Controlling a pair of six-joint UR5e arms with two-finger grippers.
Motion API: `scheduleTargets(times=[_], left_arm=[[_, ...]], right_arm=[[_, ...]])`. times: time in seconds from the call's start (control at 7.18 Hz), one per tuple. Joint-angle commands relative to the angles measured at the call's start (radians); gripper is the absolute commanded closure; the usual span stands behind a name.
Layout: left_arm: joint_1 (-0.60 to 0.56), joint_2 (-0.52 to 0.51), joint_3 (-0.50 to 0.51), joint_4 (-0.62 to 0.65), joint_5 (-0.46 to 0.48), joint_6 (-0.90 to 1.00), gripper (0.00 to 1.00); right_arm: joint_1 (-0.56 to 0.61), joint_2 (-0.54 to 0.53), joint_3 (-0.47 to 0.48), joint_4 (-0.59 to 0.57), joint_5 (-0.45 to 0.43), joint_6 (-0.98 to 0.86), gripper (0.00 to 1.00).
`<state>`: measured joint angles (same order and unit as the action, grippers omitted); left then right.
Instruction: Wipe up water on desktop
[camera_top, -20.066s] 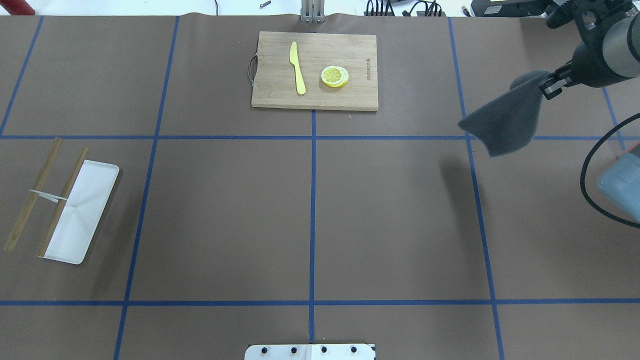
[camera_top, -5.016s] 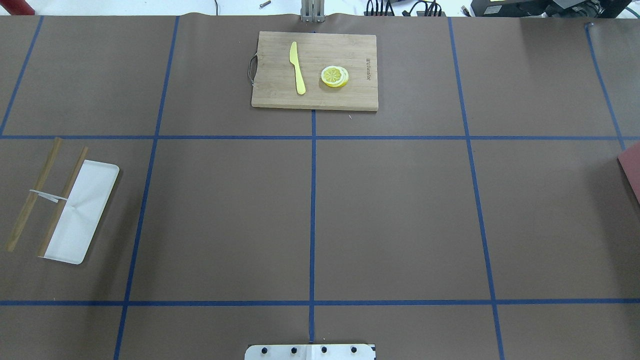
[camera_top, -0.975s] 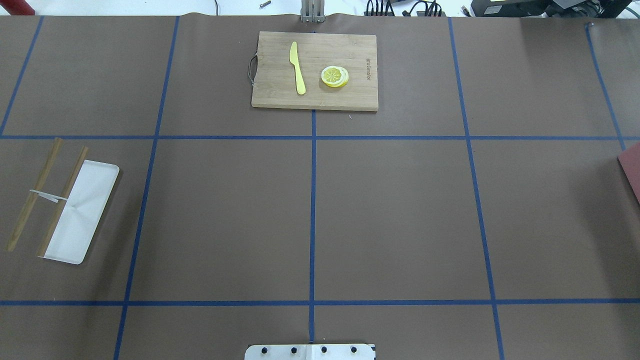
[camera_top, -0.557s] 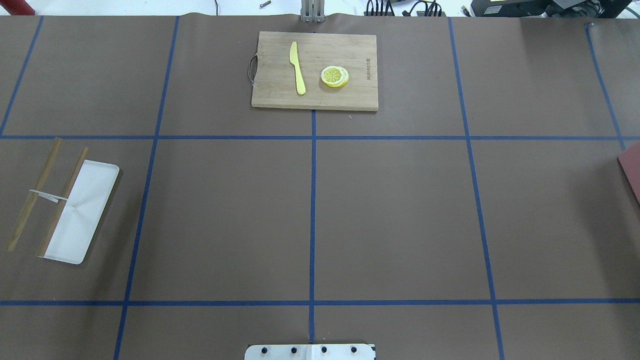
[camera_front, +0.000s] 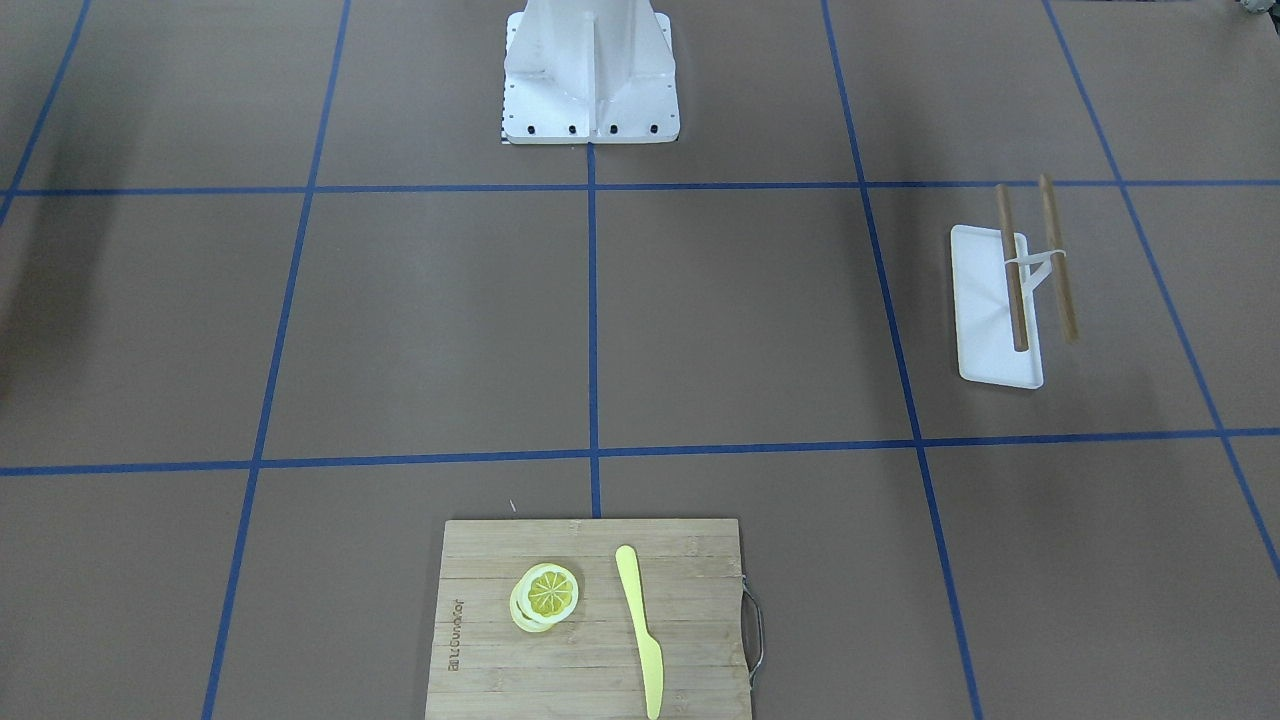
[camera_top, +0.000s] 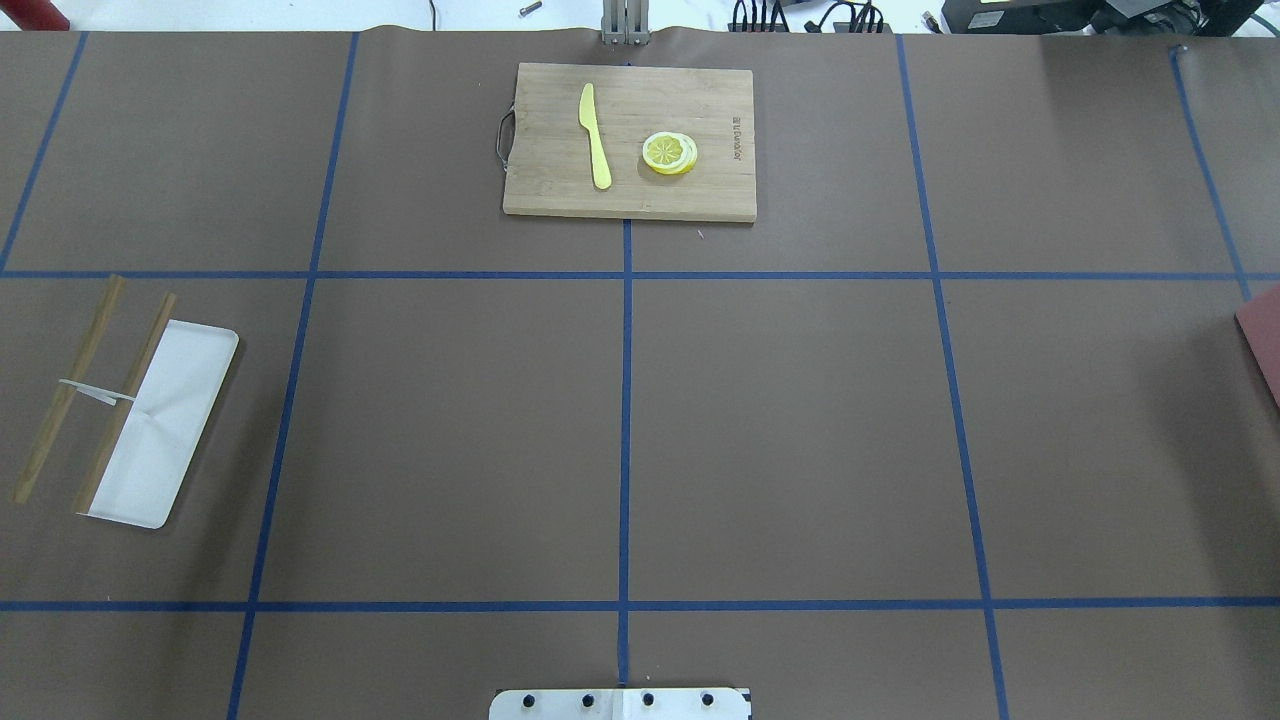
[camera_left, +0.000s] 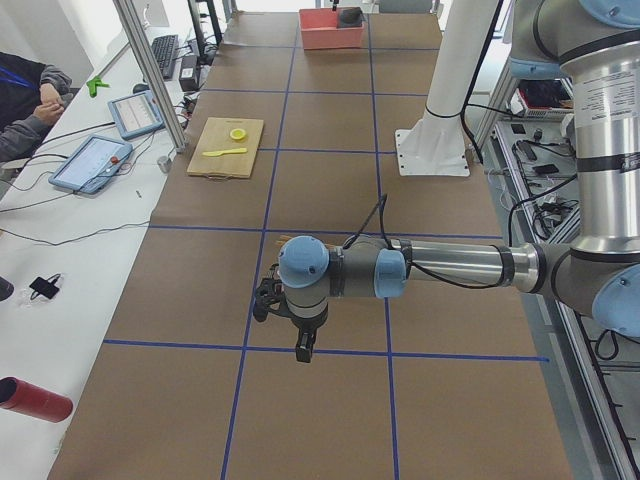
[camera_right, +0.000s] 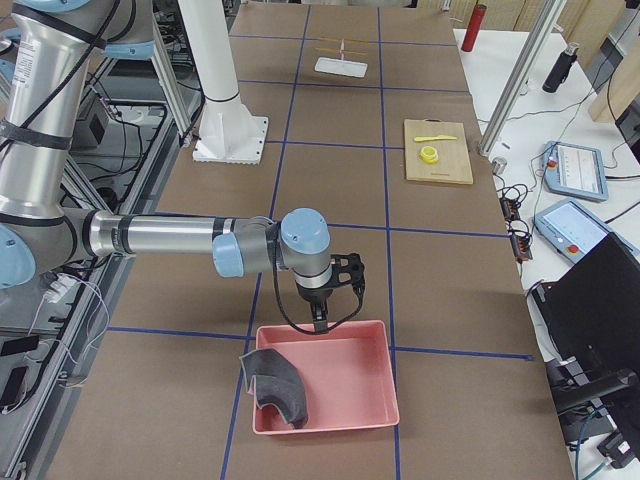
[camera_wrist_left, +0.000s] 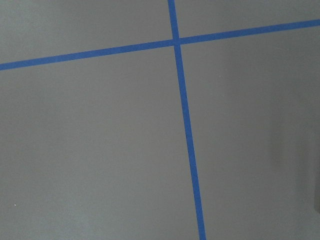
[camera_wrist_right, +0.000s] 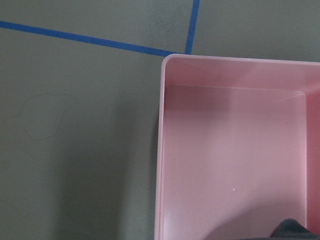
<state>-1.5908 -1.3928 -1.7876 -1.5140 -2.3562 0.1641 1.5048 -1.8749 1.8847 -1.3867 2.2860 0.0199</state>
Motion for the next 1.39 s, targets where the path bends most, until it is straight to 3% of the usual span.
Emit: scheduleTargets(times=[0.0, 1.25], left_arm=[[0.000, 0.000, 0.005, 0.000, 0.000, 0.002, 0.01], [0.000, 0.002, 0.013, 0.000, 0.002, 0.005, 0.01]], right_arm=[[0.000, -0.004, 0.005, 0.000, 0.001, 0.000, 0.00], [-0.002, -0.007, 0.027, -0.003, 0.006, 0.000, 0.00]])
